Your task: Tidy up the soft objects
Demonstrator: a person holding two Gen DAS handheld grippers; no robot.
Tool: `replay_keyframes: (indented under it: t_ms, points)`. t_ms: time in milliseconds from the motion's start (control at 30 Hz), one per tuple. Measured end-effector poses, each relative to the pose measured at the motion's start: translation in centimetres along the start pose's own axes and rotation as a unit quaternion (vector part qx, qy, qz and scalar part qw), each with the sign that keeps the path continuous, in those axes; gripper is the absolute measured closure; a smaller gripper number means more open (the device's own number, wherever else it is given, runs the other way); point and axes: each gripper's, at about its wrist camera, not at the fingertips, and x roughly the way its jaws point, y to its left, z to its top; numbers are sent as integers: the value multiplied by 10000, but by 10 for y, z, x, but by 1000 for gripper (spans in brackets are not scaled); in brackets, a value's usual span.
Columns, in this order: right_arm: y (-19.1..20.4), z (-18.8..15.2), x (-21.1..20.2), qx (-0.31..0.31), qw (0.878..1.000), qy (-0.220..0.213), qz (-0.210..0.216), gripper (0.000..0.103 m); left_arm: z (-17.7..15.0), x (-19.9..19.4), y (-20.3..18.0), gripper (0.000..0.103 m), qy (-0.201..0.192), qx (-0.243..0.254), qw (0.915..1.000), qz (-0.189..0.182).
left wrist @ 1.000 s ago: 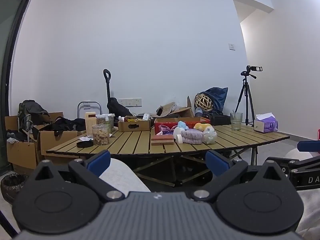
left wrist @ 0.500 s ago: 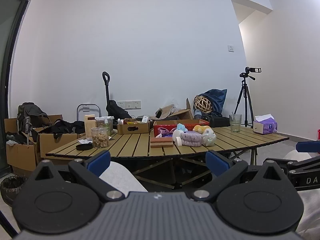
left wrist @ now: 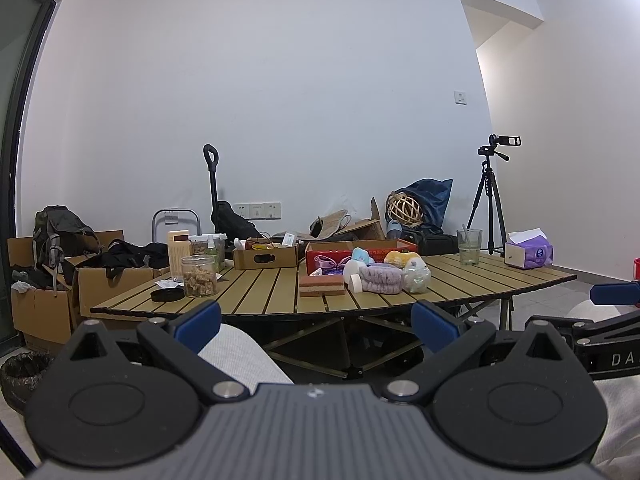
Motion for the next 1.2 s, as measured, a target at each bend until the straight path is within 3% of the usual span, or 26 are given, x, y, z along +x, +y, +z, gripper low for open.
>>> replay_keyframes:
  t_ms: [1200]
  points:
    - [-4, 0, 1, 98, 10000, -1, 19, 0, 0, -1, -1, 0, -11, 8, 10000, -8]
